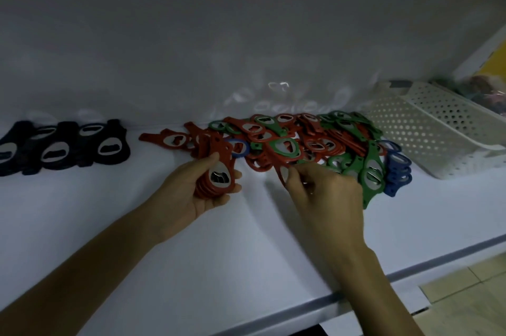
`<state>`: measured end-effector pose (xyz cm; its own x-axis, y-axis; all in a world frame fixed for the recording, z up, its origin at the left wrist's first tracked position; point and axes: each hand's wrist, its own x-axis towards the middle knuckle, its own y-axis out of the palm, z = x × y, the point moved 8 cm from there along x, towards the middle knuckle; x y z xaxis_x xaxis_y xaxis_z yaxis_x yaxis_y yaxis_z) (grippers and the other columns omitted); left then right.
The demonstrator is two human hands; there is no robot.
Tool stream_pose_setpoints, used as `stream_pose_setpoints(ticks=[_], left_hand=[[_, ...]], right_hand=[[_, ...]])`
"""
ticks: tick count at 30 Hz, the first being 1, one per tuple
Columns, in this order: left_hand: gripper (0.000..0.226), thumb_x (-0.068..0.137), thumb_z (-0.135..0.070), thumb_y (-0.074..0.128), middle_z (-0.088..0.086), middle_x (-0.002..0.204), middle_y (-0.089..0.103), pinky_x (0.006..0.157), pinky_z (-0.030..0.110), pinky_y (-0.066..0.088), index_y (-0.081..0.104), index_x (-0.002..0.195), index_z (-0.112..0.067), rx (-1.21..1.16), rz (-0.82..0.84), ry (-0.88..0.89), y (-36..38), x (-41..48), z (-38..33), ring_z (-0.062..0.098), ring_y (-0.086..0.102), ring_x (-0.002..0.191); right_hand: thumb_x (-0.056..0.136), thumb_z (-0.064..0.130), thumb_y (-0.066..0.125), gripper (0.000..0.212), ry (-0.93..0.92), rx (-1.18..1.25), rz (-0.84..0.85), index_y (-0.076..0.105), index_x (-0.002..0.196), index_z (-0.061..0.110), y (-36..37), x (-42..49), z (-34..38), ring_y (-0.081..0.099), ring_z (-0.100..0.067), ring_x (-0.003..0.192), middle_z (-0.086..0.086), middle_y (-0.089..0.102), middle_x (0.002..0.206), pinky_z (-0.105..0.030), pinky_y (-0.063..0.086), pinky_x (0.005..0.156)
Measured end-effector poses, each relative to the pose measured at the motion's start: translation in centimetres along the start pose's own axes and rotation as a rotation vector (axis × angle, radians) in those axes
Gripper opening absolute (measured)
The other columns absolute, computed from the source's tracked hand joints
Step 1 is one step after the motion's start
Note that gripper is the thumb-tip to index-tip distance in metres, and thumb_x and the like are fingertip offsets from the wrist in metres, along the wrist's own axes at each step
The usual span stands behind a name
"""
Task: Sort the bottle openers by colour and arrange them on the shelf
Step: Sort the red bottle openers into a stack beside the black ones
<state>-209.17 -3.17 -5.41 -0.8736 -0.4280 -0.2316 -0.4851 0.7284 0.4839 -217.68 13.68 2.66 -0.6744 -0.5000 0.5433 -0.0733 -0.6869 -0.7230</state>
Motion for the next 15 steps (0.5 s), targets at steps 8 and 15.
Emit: stream_pose_setpoints(ticks=[8, 15], left_hand=[[0.049, 0.073, -0.038, 0.062, 0.012, 0.109, 0.067, 0.073, 0.028, 0.056, 0.061, 0.106, -0.001, -0.001, 0.035, -0.009, 0.0, 0.4, 0.3, 0.023, 0.066, 0.099], [0.028, 0.071, -0.015, 0.064, 0.011, 0.083, 0.073, 0.048, 0.023, 0.052, 0.067, 0.098, -0.007, -0.036, -0.087, -0.083, -1.4, 1.4, 0.6, 0.021, 0.07, 0.065]], right_hand=[[0.098, 0.024, 0.042, 0.027, -0.211, 0.106, 0.377, 0.068, 0.093, 0.018, 5.7, -1.3, 9.2, 0.061, -0.018, 0.076, 0.0, 0.068, 0.09, -0.035, 0.05, 0.075], [0.088, 0.027, 0.054, 0.02, -0.104, -0.198, 0.327, 0.068, 0.101, 0.025, 4.5, 4.9, 2.2, 0.064, -0.024, 0.086, 0.001, 0.07, 0.093, -0.035, 0.052, 0.069]])
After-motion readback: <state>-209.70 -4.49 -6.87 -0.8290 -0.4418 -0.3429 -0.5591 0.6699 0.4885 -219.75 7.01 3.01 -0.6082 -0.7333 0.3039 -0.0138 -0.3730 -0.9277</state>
